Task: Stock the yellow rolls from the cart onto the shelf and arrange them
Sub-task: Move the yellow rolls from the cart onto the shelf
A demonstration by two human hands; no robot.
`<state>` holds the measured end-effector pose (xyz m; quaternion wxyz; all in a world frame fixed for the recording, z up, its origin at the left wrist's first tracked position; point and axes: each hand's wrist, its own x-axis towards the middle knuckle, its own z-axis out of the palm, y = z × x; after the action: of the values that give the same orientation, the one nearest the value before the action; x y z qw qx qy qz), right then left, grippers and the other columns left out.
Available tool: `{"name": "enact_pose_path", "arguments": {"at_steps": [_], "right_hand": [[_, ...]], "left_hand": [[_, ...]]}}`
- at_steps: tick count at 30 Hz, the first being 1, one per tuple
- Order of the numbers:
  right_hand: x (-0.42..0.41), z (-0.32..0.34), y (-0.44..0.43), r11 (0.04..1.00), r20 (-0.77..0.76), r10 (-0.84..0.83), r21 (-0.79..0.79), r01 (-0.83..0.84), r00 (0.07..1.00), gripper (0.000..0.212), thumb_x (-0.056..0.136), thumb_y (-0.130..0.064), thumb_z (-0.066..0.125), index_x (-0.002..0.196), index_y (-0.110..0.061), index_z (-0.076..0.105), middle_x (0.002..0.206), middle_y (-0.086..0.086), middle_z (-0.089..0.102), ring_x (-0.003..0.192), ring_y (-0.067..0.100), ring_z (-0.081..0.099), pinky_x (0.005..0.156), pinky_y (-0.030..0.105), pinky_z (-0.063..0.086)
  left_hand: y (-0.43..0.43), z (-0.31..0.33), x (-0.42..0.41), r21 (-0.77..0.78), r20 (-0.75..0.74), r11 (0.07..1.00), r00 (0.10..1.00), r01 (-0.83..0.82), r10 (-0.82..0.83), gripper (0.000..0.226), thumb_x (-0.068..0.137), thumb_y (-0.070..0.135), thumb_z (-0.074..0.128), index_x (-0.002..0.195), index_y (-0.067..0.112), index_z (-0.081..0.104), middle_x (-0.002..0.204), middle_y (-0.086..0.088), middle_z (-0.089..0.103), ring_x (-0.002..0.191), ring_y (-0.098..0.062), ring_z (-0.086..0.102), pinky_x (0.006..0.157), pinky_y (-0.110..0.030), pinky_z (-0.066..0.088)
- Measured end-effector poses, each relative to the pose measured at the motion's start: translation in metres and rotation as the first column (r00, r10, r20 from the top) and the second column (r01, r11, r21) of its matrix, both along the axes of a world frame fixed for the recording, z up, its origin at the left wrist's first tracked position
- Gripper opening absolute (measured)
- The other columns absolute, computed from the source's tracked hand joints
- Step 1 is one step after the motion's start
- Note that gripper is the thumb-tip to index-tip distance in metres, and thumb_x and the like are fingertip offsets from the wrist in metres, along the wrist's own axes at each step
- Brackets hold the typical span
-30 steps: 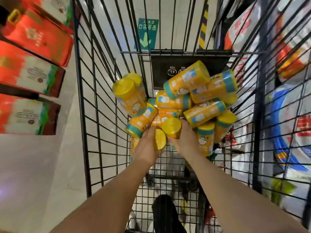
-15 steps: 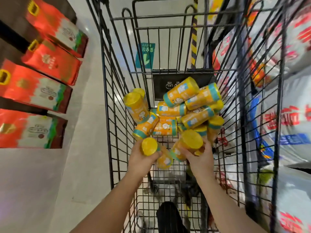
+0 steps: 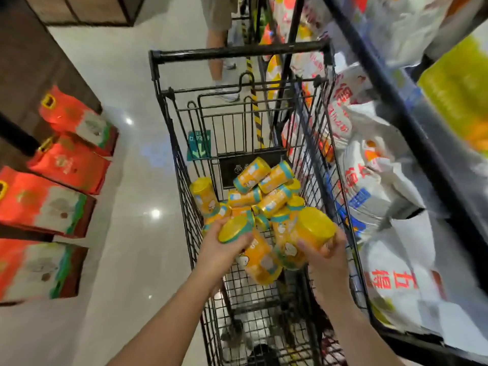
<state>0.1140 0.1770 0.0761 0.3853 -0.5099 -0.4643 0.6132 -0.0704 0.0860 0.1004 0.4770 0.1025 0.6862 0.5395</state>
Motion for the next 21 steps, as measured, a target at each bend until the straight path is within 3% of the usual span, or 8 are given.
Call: {"name": "enact_pose_path", "arguments": {"at_steps": [3, 5, 7, 10, 14, 18, 21], "right_hand": [[0.018, 0.036, -0.025, 0.994, -0.066, -0.026, 0.102, 0.033, 0.997, 0.07, 0.069, -0.019, 0.088, 0.128, -0.015, 0.051, 0.126, 0.011, 0.064, 0.111, 0.019, 0.065, 0.09, 0.032, 0.055], [0.028, 0.06, -0.045, 0.994, -0.12, -0.063, 0.084, 0.074, 0.991, 0.082, 0.062, -0.038, 0.091, 0.131, -0.017, 0.052, 0.128, 0.007, 0.064, 0.111, 0.017, 0.065, 0.089, 0.028, 0.056], [0.038, 0.08, -0.065, 0.989, -0.12, -0.115, 0.082, 0.125, 0.986, 0.092, 0.052, -0.043, 0.094, 0.131, -0.021, 0.052, 0.127, 0.001, 0.065, 0.112, 0.015, 0.065, 0.093, 0.03, 0.055], [0.053, 0.103, -0.092, 0.974, -0.115, -0.187, 0.106, 0.199, 0.976, 0.071, 0.064, -0.022, 0.083, 0.128, -0.019, 0.052, 0.128, 0.009, 0.064, 0.112, 0.022, 0.064, 0.097, 0.041, 0.052], [0.072, 0.132, -0.125, 0.95, -0.105, -0.254, 0.161, 0.268, 0.962, 0.064, 0.069, -0.012, 0.079, 0.127, -0.017, 0.053, 0.123, 0.008, 0.067, 0.111, 0.029, 0.065, 0.096, 0.049, 0.052], [0.09, 0.164, -0.155, 0.918, -0.126, -0.318, 0.206, 0.339, 0.94, 0.055, 0.074, -0.007, 0.078, 0.123, -0.018, 0.056, 0.118, 0.007, 0.07, 0.102, 0.021, 0.069, 0.085, 0.035, 0.058], [0.107, 0.185, -0.173, 0.9, -0.12, -0.35, 0.233, 0.369, 0.929, 0.057, 0.07, -0.014, 0.081, 0.121, -0.021, 0.058, 0.114, 0.003, 0.071, 0.103, 0.021, 0.069, 0.084, 0.039, 0.057]], "left_hand": [[-0.016, 0.032, 0.008, 0.06, 0.036, 0.998, 0.999, 0.035, -0.038, 0.043, 0.076, 0.018, 0.082, 0.114, 0.02, 0.061, 0.107, -0.007, 0.073, 0.096, -0.025, 0.072, 0.086, -0.045, 0.059], [-0.028, 0.05, 0.015, 0.076, 0.052, 0.996, 0.998, 0.041, -0.045, 0.045, 0.074, 0.021, 0.083, 0.112, 0.019, 0.06, 0.107, -0.01, 0.073, 0.093, -0.027, 0.073, 0.084, -0.046, 0.059], [-0.04, 0.066, 0.022, 0.082, 0.064, 0.996, 0.997, 0.044, -0.049, 0.047, 0.072, 0.024, 0.084, 0.11, 0.017, 0.058, 0.105, -0.012, 0.072, 0.089, -0.027, 0.073, 0.078, -0.044, 0.06], [-0.059, 0.09, 0.032, 0.095, 0.062, 0.995, 0.997, 0.032, -0.038, 0.054, 0.069, 0.034, 0.086, 0.11, 0.015, 0.056, 0.104, -0.01, 0.071, 0.088, -0.026, 0.072, 0.069, -0.038, 0.058], [-0.081, 0.118, 0.042, 0.09, 0.04, 0.989, 0.992, 0.115, -0.119, 0.073, 0.053, 0.057, 0.086, 0.111, 0.02, 0.063, 0.101, -0.002, 0.076, 0.092, -0.023, 0.073, 0.082, -0.041, 0.057], [-0.097, 0.143, 0.057, 0.131, 0.103, 0.976, 0.977, 0.172, -0.186, 0.06, 0.064, 0.048, 0.082, 0.111, 0.017, 0.063, 0.103, -0.011, 0.074, 0.088, -0.026, 0.072, 0.067, -0.039, 0.058], [-0.107, 0.162, 0.071, 0.168, 0.158, 0.951, 0.945, 0.26, -0.286, 0.037, 0.08, 0.031, 0.075, 0.11, 0.011, 0.065, 0.1, -0.016, 0.074, 0.084, -0.029, 0.071, 0.061, -0.035, 0.053]]}}
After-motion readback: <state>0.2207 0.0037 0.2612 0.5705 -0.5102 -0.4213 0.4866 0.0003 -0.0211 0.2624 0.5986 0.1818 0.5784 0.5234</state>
